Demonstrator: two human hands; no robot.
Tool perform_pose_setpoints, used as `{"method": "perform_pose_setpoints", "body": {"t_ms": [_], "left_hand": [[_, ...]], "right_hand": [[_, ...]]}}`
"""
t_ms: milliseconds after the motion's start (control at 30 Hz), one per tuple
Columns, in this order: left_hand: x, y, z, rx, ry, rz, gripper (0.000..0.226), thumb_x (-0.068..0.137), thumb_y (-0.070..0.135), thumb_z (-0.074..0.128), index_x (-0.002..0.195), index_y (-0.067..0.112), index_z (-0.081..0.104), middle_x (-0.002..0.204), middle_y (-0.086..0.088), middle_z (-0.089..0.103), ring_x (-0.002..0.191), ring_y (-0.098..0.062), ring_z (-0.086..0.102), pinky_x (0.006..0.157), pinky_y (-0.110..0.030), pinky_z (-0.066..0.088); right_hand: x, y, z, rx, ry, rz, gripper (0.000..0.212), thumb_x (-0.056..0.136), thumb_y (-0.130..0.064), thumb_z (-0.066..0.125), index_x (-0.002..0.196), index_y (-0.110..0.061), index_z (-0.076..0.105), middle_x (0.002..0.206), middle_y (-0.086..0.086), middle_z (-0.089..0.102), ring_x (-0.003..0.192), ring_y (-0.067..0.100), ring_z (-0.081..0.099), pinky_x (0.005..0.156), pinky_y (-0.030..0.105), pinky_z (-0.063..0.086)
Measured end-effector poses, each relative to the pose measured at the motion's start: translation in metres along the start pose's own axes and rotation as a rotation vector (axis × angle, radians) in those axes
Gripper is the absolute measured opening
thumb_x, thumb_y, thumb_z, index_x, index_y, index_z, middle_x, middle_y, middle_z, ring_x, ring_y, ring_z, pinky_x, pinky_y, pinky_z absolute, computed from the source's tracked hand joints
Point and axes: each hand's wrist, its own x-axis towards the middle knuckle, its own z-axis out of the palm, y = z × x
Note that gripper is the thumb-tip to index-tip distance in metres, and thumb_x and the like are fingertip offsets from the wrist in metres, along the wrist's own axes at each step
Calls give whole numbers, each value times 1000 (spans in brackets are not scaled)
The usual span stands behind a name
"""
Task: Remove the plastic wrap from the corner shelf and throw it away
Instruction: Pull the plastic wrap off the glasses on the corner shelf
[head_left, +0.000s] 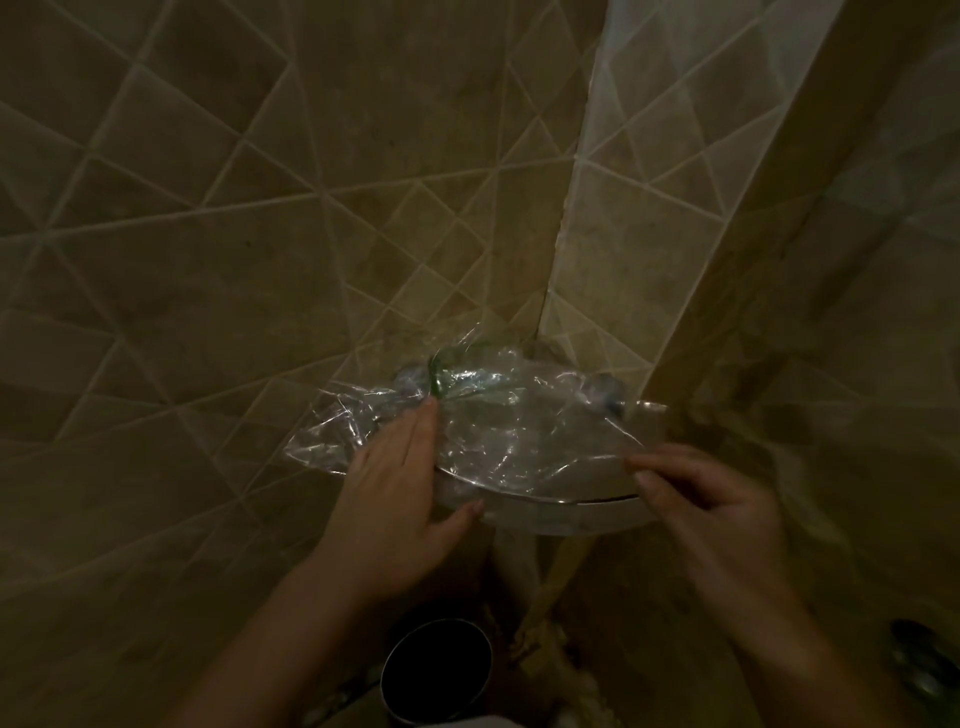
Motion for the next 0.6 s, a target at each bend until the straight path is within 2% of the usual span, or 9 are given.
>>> {"method": "perform_pose_setpoints", "body": {"t_ms": [100, 200, 267, 300, 333, 400, 433, 500, 600], "left_hand": [[-1, -3, -1, -15, 3, -15, 99, 78, 70, 40, 152, 16, 4, 160, -7, 20, 144, -20, 17, 115, -42, 14], [-4, -3, 0, -11, -11, -9, 100, 78, 73, 38, 152, 17, 1, 161, -4, 12, 146, -16, 9, 114, -37, 8], [-4, -3, -2, -22, -25, -7, 101, 77, 75, 37, 152, 17, 3, 162, -3, 8, 145, -13, 4, 114, -36, 7], [-3, -4, -3, -35, -28, -7, 102, 76, 76, 37, 152, 16, 6, 162, -3, 9, 145, -13, 5, 114, -37, 10], [-2, -5, -5, -42, -34, -7, 102, 76, 78, 37, 152, 16, 9, 161, -3, 10, 145, -15, 8, 115, -40, 13], [0, -6, -8, 11, -58, 3, 100, 75, 79, 36, 152, 19, 14, 162, -4, 11, 146, -19, 12, 115, -45, 20], [0, -6, -8, 60, -72, 11, 99, 75, 79, 36, 151, 20, 16, 162, -5, 11, 146, -22, 13, 113, -47, 21], [-1, -5, -9, 136, -92, 11, 96, 74, 79, 38, 150, 23, 22, 161, -8, 14, 145, -26, 19, 110, -50, 22], [0, -3, -11, 181, -91, 9, 92, 72, 77, 42, 146, 23, 31, 159, -10, 22, 140, -26, 30, 107, -54, 27]], "right_hand": [[-11, 6, 0, 278, 75, -28, 30, 81, -5, 59, 80, -32, 71, 76, -10, 73, 72, 5, 67, 67, 15, 52], [-3, 11, -8, 438, 42, 176, 22, 80, -8, 57, 86, -28, 66, 65, 6, 70, 55, 16, 63, 53, 22, 51], [13, 16, -14, 281, -88, 376, 21, 84, 0, 55, 91, -16, 66, 66, 11, 69, 45, 17, 59, 44, 21, 48], [22, 17, -16, 119, -180, 415, 19, 86, 3, 55, 92, -12, 66, 69, 10, 70, 42, 16, 58, 42, 21, 47], [32, 18, -17, -98, -286, 369, 17, 88, 1, 57, 93, -11, 67, 73, 6, 72, 43, 12, 59, 44, 19, 46], [51, 16, -15, -570, -460, 93, 17, 86, -8, 63, 95, -21, 68, 77, -15, 67, 57, -4, 58, 54, 14, 42], [59, 13, -12, -710, -505, -50, 20, 84, -11, 65, 94, -27, 67, 73, -23, 60, 62, -9, 54, 56, 11, 38], [70, 5, -1, -746, -537, -123, 29, 79, -13, 67, 91, -39, 59, 72, -27, 51, 66, -5, 53, 58, 5, 34], [76, 8, 18, -543, -509, -62, 45, 74, -19, 74, 96, -54, 56, 84, -30, 57, 79, -12, 58, 65, 2, 39]]}}
